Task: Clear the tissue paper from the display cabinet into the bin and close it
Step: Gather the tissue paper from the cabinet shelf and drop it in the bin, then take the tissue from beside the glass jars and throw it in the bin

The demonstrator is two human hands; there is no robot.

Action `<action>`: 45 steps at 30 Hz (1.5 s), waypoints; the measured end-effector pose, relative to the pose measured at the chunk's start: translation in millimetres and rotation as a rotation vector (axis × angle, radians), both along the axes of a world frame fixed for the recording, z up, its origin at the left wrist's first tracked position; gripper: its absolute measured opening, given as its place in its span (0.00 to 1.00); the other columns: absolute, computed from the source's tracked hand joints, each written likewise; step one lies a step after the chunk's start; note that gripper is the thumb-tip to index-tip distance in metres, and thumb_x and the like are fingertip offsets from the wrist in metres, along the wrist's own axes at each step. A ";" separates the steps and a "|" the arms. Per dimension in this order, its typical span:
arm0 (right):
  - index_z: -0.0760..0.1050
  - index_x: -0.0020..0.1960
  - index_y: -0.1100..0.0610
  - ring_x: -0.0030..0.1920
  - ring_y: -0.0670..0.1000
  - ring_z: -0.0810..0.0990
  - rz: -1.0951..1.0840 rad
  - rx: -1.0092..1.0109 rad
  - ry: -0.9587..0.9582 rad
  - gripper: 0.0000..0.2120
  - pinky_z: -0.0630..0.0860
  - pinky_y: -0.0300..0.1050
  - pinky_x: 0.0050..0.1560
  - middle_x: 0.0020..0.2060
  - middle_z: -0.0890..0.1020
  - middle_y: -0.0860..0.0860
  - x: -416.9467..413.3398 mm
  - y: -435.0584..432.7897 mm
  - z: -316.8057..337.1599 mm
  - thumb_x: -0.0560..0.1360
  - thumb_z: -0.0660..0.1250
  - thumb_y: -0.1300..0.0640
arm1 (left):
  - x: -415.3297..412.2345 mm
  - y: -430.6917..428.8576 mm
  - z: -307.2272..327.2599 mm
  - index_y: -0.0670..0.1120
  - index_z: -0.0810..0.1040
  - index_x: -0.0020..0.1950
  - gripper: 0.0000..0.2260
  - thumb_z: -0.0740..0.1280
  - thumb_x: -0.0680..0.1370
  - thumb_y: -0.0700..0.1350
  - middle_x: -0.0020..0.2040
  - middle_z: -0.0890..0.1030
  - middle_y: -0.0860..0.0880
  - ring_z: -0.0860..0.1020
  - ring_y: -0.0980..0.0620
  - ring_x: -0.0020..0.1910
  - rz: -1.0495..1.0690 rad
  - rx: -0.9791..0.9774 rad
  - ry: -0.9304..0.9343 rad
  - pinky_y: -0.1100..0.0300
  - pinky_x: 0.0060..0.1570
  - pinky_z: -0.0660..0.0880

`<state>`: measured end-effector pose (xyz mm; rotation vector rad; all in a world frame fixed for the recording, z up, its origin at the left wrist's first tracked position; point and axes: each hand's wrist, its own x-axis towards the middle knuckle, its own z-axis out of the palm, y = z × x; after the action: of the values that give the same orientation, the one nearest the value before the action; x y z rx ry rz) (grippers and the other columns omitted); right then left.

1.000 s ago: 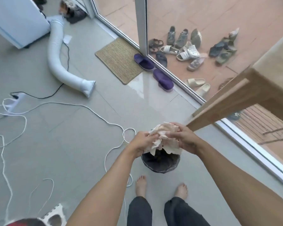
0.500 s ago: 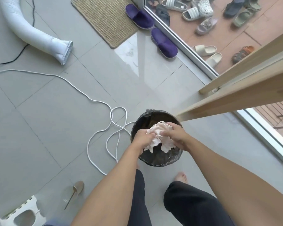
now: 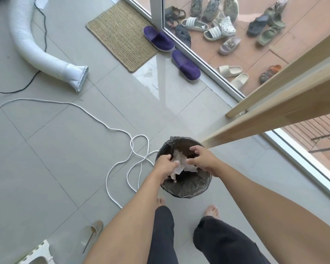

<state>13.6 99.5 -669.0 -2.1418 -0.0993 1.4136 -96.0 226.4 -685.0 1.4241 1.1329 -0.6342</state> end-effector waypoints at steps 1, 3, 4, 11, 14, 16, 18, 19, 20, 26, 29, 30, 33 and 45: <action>0.68 0.74 0.55 0.71 0.55 0.72 0.056 -0.012 -0.048 0.31 0.74 0.46 0.59 0.73 0.71 0.57 0.8 1.6 17.4 0.73 0.73 0.56 | -1.2 2.7 17.4 0.41 0.68 0.75 0.27 0.67 0.78 0.47 0.73 0.72 0.40 0.72 0.37 0.70 -0.051 0.054 -0.011 0.42 0.66 0.71; 0.70 0.72 0.56 0.71 0.54 0.72 0.146 -0.036 -0.113 0.28 0.70 0.47 0.68 0.71 0.73 0.56 2.1 6.9 58.1 0.73 0.72 0.55 | -3.3 9.5 56.2 0.37 0.75 0.66 0.20 0.67 0.76 0.46 0.67 0.76 0.37 0.75 0.37 0.66 -0.147 0.153 -0.032 0.45 0.63 0.73; 0.71 0.71 0.57 0.70 0.54 0.72 0.185 -0.049 -0.136 0.28 0.70 0.46 0.68 0.70 0.74 0.56 2.5 9.9 80.3 0.73 0.72 0.54 | -3.9 13.6 77.3 0.38 0.78 0.60 0.17 0.67 0.76 0.46 0.63 0.79 0.36 0.77 0.37 0.63 -0.191 0.190 -0.047 0.47 0.61 0.74; 0.74 0.68 0.55 0.67 0.54 0.74 0.418 -0.066 -0.360 0.23 0.72 0.46 0.61 0.68 0.77 0.53 10.9 29.3 246.2 0.74 0.68 0.51 | 3.6 49.3 238.7 0.44 0.79 0.64 0.17 0.66 0.78 0.48 0.62 0.82 0.44 0.78 0.46 0.62 -0.334 0.434 -0.195 0.58 0.61 0.72; 0.74 0.68 0.55 0.66 0.55 0.75 0.440 -0.023 -0.487 0.23 0.72 0.46 0.60 0.67 0.77 0.54 16.1 36.8 320.7 0.75 0.68 0.50 | 12.9 62.2 310.5 0.44 0.79 0.64 0.16 0.66 0.78 0.48 0.61 0.82 0.44 0.79 0.46 0.60 -0.387 0.550 -0.300 0.56 0.60 0.73; 0.75 0.67 0.54 0.63 0.55 0.77 0.440 0.017 -0.587 0.22 0.73 0.47 0.58 0.65 0.78 0.54 18.7 39.8 370.9 0.74 0.68 0.48 | 19.5 66.8 359.6 0.44 0.80 0.61 0.14 0.66 0.78 0.48 0.59 0.83 0.44 0.80 0.46 0.58 -0.402 0.644 -0.385 0.57 0.57 0.74; 0.77 0.65 0.54 0.60 0.55 0.79 0.401 0.077 -0.677 0.21 0.75 0.48 0.57 0.63 0.80 0.55 19.9 38.8 418.8 0.74 0.70 0.48 | 25.3 67.9 408.7 0.44 0.82 0.58 0.12 0.66 0.78 0.48 0.57 0.84 0.45 0.81 0.46 0.56 -0.407 0.720 -0.474 0.56 0.56 0.75; 0.78 0.63 0.54 0.59 0.55 0.80 0.377 0.104 -0.720 0.20 0.76 0.48 0.57 0.62 0.80 0.55 20.6 36.1 441.5 0.73 0.70 0.48 | 28.8 66.9 431.6 0.44 0.82 0.56 0.12 0.66 0.78 0.48 0.55 0.84 0.45 0.81 0.45 0.55 -0.409 0.754 -0.519 0.55 0.55 0.76; 0.78 0.62 0.53 0.58 0.55 0.80 0.360 0.118 -0.764 0.19 0.76 0.49 0.57 0.61 0.81 0.55 21.6 31.9 463.4 0.73 0.70 0.48 | 32.5 65.0 453.6 0.44 0.83 0.54 0.11 0.66 0.78 0.48 0.54 0.84 0.46 0.81 0.45 0.54 -0.411 0.785 -0.565 0.54 0.55 0.77; 0.78 0.61 0.49 0.57 0.50 0.78 0.249 0.201 -0.977 0.17 0.75 0.46 0.55 0.62 0.77 0.51 28.5 -18.3 577.2 0.74 0.71 0.47 | 57.3 33.7 564.8 0.45 0.82 0.57 0.12 0.66 0.78 0.48 0.53 0.85 0.46 0.81 0.45 0.54 -0.503 0.934 -0.811 0.54 0.53 0.77; 0.78 0.61 0.50 0.57 0.51 0.79 0.181 0.186 -1.082 0.18 0.76 0.49 0.58 0.61 0.78 0.51 29.4 -55.7 621.7 0.74 0.72 0.47 | 71.6 4.0 605.6 0.45 0.82 0.59 0.13 0.67 0.78 0.48 0.56 0.85 0.45 0.81 0.44 0.56 -0.549 0.937 -0.933 0.50 0.57 0.78; 0.78 0.62 0.50 0.57 0.51 0.79 0.160 0.170 -1.117 0.18 0.76 0.49 0.58 0.61 0.78 0.51 28.5 -69.1 633.8 0.74 0.72 0.47 | 76.3 -7.7 616.5 0.46 0.82 0.59 0.13 0.67 0.78 0.49 0.57 0.85 0.45 0.82 0.45 0.56 -0.569 0.935 -0.974 0.50 0.57 0.78; 0.77 0.63 0.50 0.59 0.51 0.79 0.087 0.131 -1.181 0.19 0.74 0.46 0.58 0.62 0.78 0.50 22.0 -112.1 660.6 0.74 0.72 0.48 | 90.3 -47.5 641.7 0.47 0.82 0.62 0.16 0.67 0.77 0.50 0.59 0.85 0.46 0.82 0.46 0.58 -0.644 0.923 -1.079 0.50 0.59 0.77; 0.74 0.65 0.49 0.64 0.51 0.76 -0.288 -0.048 -1.306 0.18 0.68 0.44 0.59 0.66 0.76 0.50 27.7 -280.4 708.6 0.76 0.69 0.47 | 141.3 -204.9 701.4 0.46 0.82 0.61 0.14 0.69 0.77 0.47 0.55 0.85 0.46 0.81 0.47 0.55 -0.909 0.703 -1.420 0.55 0.56 0.77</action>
<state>41.3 -180.9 39.5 -2.6066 -0.2225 -0.2915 45.3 21.5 16.4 2.3290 -0.5501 0.3380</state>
